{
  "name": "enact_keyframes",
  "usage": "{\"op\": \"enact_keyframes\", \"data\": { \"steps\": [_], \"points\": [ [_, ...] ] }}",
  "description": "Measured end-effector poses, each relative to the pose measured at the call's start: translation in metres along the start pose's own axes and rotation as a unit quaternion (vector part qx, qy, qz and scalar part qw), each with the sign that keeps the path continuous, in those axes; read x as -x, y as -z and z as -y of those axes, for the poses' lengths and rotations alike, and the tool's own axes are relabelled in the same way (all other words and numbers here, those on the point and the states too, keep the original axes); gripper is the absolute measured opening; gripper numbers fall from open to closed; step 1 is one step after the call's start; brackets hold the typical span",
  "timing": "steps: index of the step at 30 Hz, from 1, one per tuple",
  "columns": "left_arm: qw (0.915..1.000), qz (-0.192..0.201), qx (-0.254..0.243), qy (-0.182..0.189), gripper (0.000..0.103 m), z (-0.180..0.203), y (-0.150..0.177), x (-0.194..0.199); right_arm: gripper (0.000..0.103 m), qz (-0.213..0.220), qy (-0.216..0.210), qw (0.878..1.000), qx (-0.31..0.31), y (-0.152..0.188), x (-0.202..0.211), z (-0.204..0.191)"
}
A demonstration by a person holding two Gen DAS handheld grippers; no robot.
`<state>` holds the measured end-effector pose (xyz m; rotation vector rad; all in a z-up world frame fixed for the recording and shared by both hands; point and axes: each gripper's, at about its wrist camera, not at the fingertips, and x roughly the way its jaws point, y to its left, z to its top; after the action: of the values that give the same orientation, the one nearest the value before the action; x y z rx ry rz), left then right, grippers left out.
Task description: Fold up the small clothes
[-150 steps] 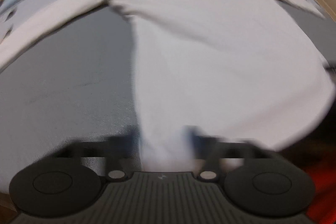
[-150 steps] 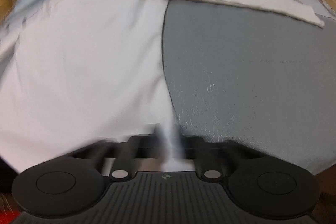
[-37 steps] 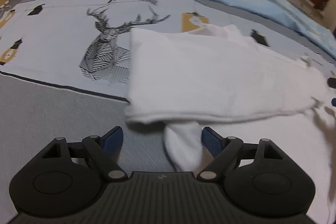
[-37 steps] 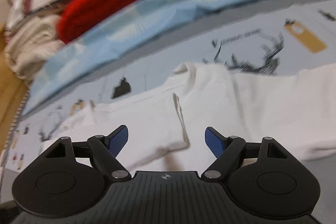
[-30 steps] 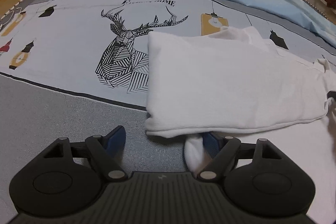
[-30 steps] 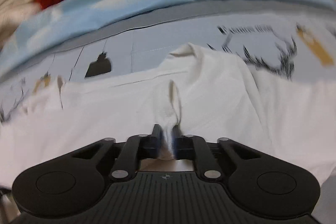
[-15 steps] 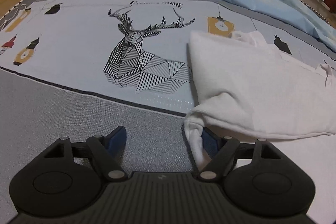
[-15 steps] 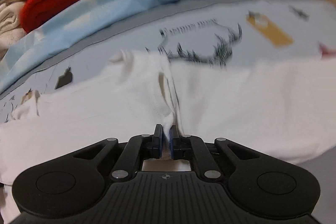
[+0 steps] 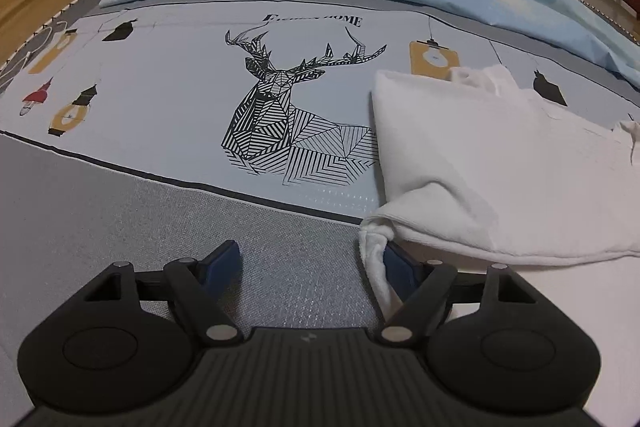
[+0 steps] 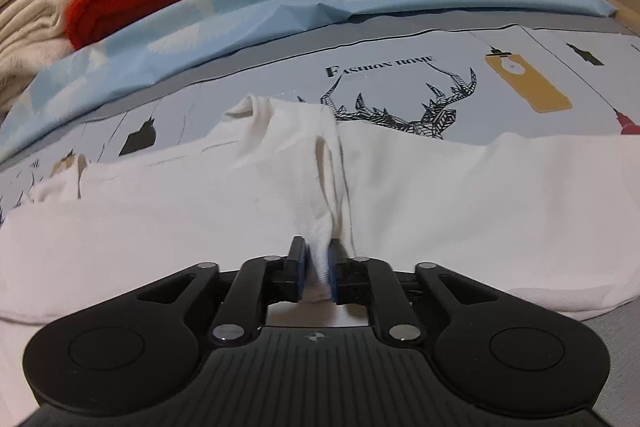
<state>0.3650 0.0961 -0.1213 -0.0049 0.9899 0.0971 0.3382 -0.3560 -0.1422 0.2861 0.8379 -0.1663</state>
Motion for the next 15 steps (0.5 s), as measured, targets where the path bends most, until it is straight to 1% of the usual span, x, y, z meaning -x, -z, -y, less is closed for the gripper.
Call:
{"op": "enact_keyframes", "data": {
  "steps": [1,3,5,7,8,9,11,14,15],
  "points": [
    [1.0,-0.001,-0.003,0.001,0.083,0.0,0.0,0.001,0.026,-0.001,0.0,1.0,0.0,-0.001,0.002,-0.001],
    [0.9999,0.0,-0.014,0.008,0.083,-0.003,0.002,0.008,0.05,0.001,-0.003,1.0,-0.002,-0.002,0.011,-0.004],
    [0.9989,0.011,-0.039,0.023,0.083,-0.005,0.005,0.019,0.055,0.016,0.013,1.0,0.005,-0.001,0.023,-0.011],
    [0.9967,0.038,-0.058,0.043,0.083,-0.011,0.007,0.032,0.055,0.038,0.023,0.999,0.03,-0.001,0.04,-0.02],
    [0.9955,0.05,-0.053,0.06,0.083,-0.018,0.006,0.036,0.055,0.045,0.02,0.998,0.04,-0.001,0.048,-0.024],
    [0.9947,0.054,-0.04,0.078,0.082,-0.026,0.003,0.039,0.055,0.053,0.011,0.997,0.05,0.001,0.057,-0.03],
    [0.9914,0.049,0.012,0.121,0.082,-0.047,-0.008,0.039,0.055,0.064,-0.028,0.995,0.074,0.008,0.074,-0.046],
    [0.9796,0.029,0.09,0.177,0.081,-0.071,-0.034,0.025,0.055,0.048,-0.114,0.987,0.105,0.031,0.088,-0.085],
    [0.9753,0.02,0.111,0.19,0.081,-0.078,-0.043,0.017,0.053,0.034,-0.153,0.981,0.113,0.042,0.087,-0.103]
  ]
}}
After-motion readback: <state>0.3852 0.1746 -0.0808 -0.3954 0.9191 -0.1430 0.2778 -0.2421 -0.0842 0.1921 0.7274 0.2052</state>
